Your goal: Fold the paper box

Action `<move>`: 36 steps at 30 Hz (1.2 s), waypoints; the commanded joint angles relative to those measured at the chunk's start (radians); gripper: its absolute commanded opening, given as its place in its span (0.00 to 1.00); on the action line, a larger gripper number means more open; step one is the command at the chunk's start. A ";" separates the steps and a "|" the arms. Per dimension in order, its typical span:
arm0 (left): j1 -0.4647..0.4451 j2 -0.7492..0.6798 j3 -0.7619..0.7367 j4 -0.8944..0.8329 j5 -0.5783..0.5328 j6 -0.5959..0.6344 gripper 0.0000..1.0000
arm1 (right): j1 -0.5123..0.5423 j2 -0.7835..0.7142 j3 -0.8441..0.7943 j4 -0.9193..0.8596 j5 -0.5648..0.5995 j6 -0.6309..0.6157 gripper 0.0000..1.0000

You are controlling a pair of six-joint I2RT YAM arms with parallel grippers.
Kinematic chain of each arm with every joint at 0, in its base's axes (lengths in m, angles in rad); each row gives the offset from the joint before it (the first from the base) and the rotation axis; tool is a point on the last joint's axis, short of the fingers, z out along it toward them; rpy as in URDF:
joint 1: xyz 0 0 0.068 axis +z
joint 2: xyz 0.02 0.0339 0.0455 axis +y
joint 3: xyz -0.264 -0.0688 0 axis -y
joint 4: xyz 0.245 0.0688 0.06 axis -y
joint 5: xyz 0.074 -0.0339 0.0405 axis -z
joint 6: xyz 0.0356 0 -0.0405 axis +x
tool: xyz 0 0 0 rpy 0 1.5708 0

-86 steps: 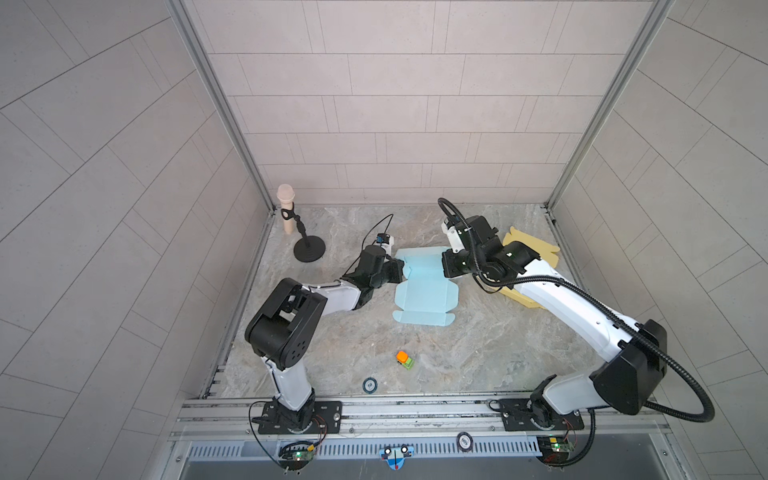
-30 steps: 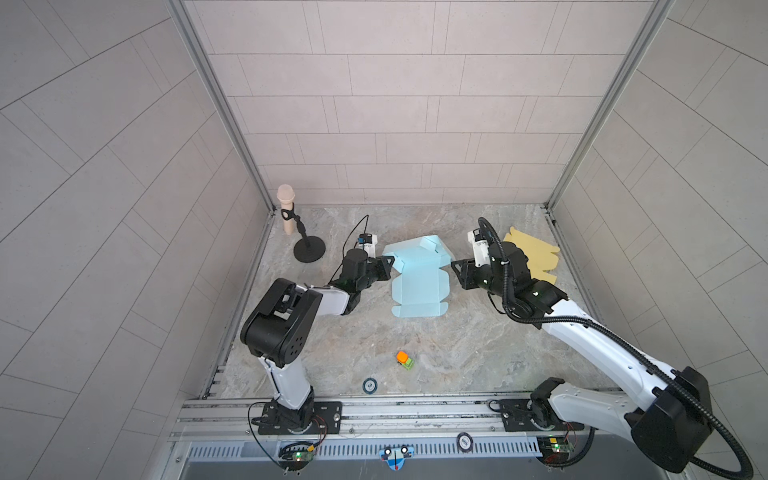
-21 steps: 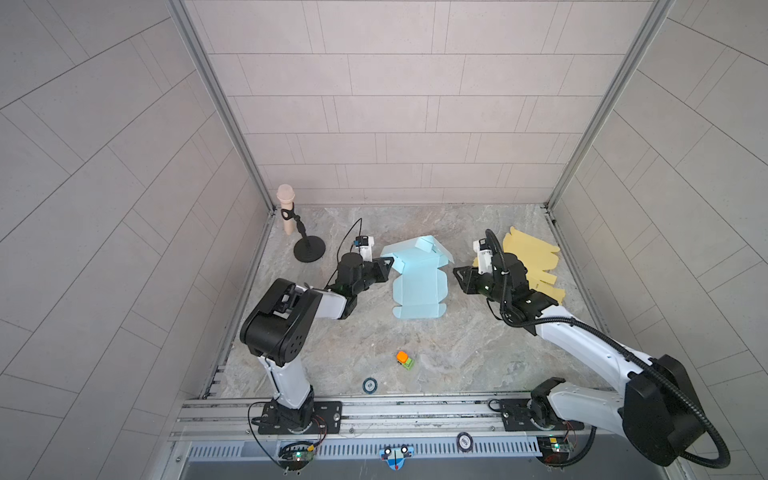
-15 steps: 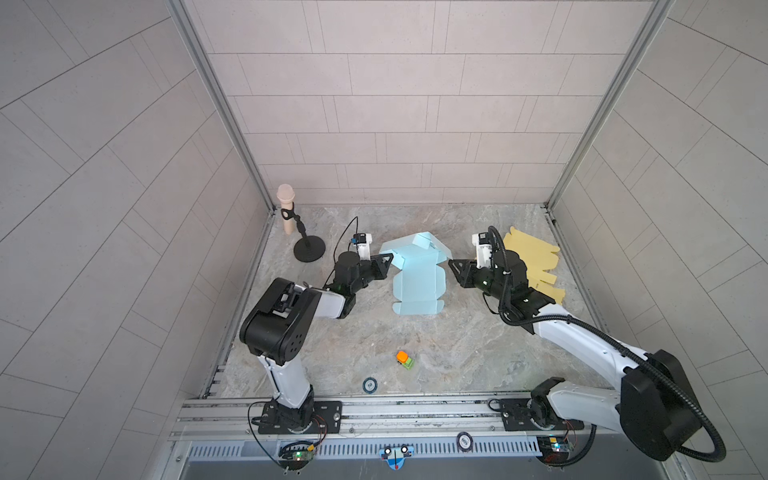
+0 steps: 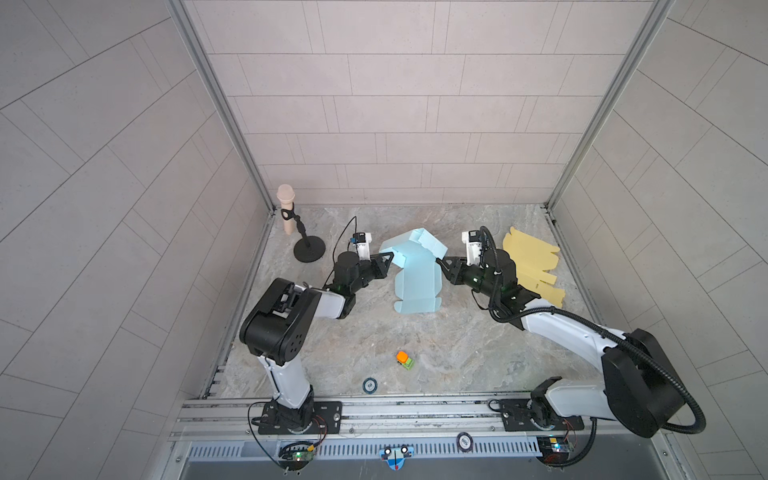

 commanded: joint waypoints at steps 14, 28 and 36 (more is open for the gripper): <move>-0.005 0.001 -0.010 0.032 0.025 0.020 0.07 | 0.035 -0.041 0.083 -0.206 0.093 -0.085 0.27; -0.009 -0.011 0.032 -0.051 0.112 0.031 0.08 | 0.034 -0.307 0.238 -0.806 0.105 -0.532 0.29; -0.052 -0.080 0.067 -0.287 0.107 0.119 0.08 | 0.034 -0.196 0.361 -0.851 0.027 -0.628 0.30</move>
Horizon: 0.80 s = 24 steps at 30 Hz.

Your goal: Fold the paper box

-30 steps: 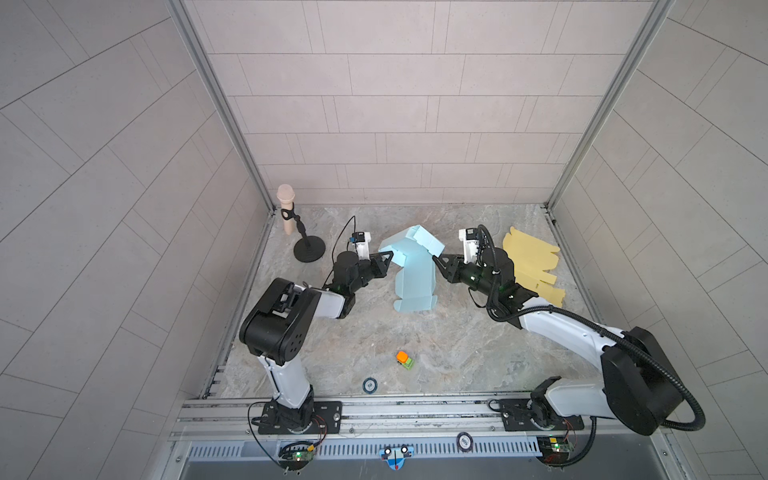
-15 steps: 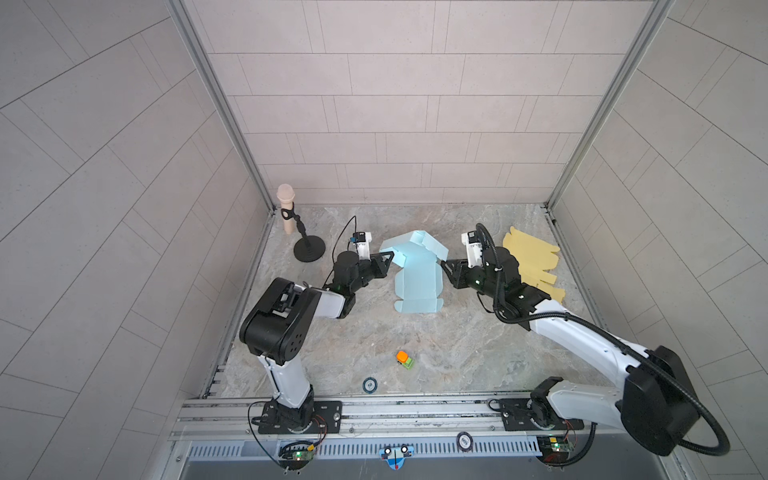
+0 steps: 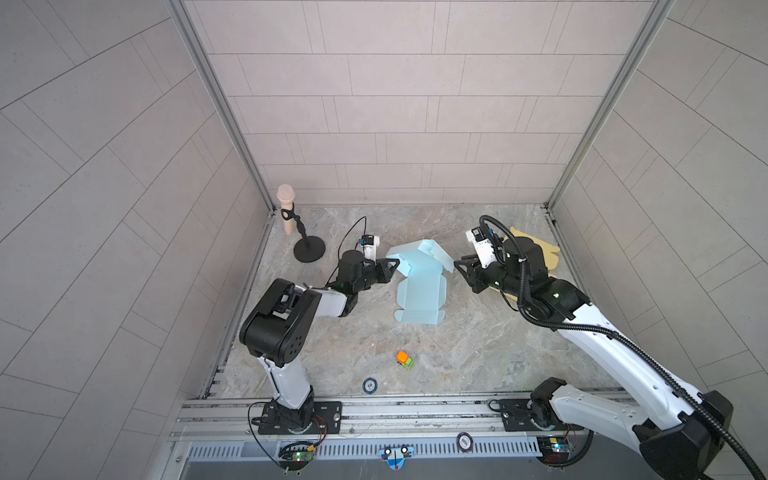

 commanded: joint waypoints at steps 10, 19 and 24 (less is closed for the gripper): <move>-0.077 -0.121 0.059 -0.296 -0.046 0.075 0.08 | 0.006 0.106 0.010 0.004 -0.186 -0.069 0.26; -0.129 -0.144 0.093 -0.419 -0.131 0.047 0.08 | 0.047 0.112 -0.028 0.040 -0.088 -0.029 0.23; -0.141 -0.160 0.105 -0.478 -0.173 0.036 0.08 | 0.090 0.134 -0.033 0.053 0.014 -0.006 0.22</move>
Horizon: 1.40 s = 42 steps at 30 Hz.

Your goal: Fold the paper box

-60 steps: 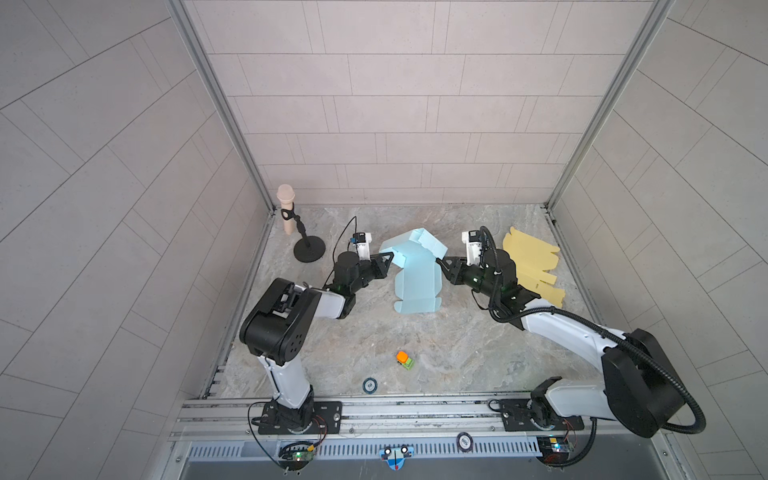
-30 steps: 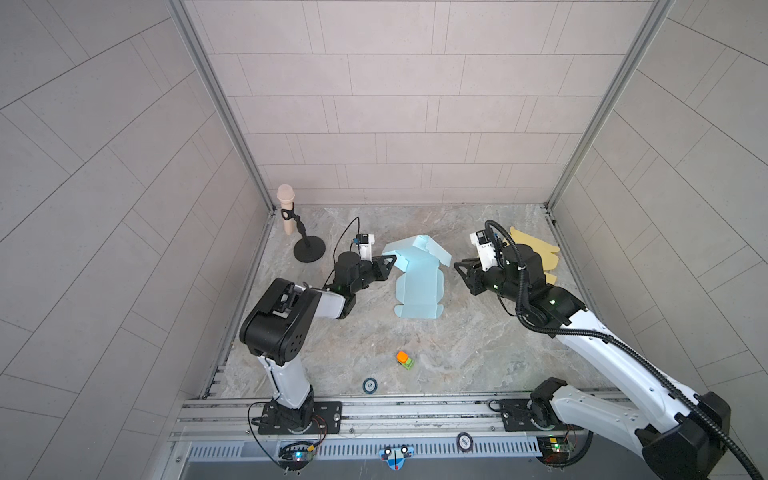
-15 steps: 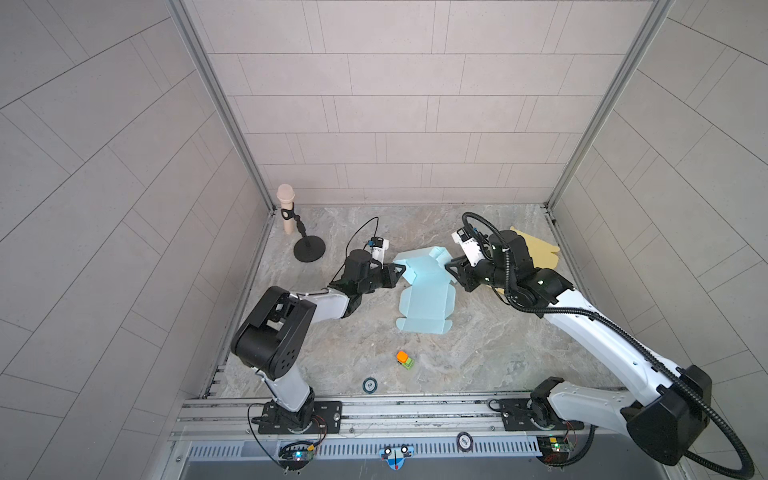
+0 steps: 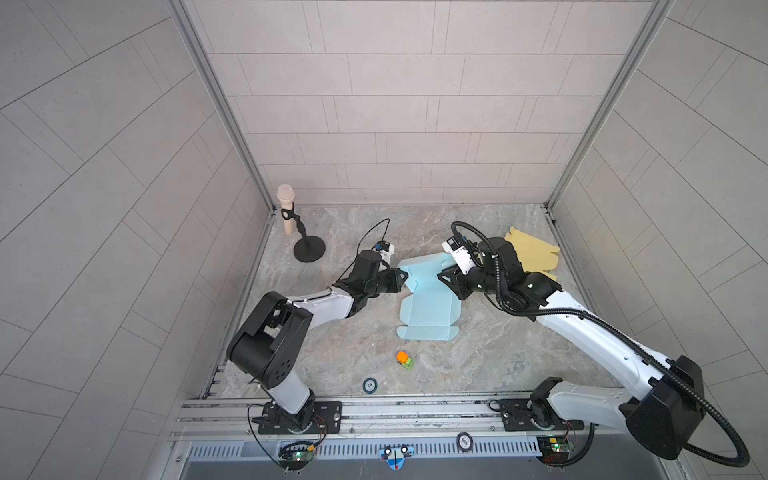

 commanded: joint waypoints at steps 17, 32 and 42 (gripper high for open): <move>-0.025 -0.108 0.018 -0.135 -0.009 0.035 0.07 | 0.093 -0.185 0.008 -0.034 0.152 0.023 0.31; 0.067 -0.231 -0.022 -0.243 0.059 0.159 0.07 | -0.115 -0.256 -0.073 -0.050 -0.058 0.024 0.56; 0.066 -0.249 -0.018 -0.254 0.078 0.172 0.08 | -0.122 -0.156 -0.033 -0.054 -0.184 -0.014 0.54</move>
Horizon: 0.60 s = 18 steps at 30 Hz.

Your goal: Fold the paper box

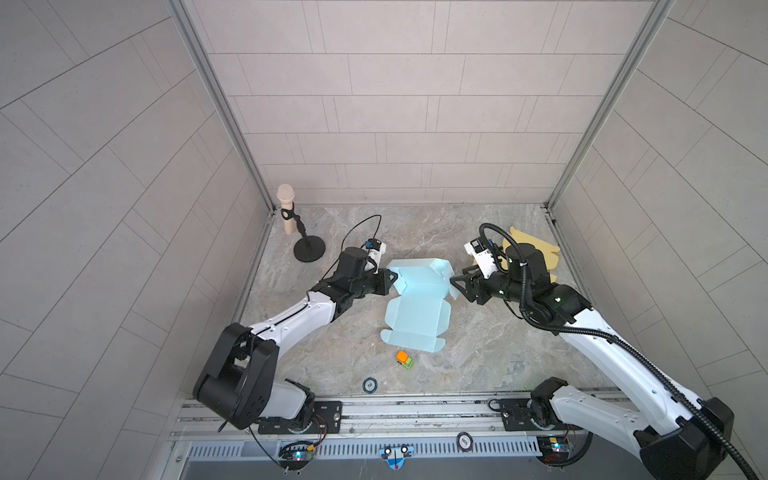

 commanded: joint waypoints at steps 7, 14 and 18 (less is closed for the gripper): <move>-0.008 -0.009 0.009 -0.015 0.022 0.018 0.08 | 0.025 0.077 0.055 0.041 -0.129 -0.036 0.38; -0.009 -0.004 0.013 -0.026 0.008 0.003 0.08 | 0.126 0.121 0.084 0.026 -0.020 -0.047 0.32; -0.017 0.003 0.018 -0.030 -0.007 -0.006 0.08 | 0.200 0.161 0.107 -0.002 0.167 -0.040 0.32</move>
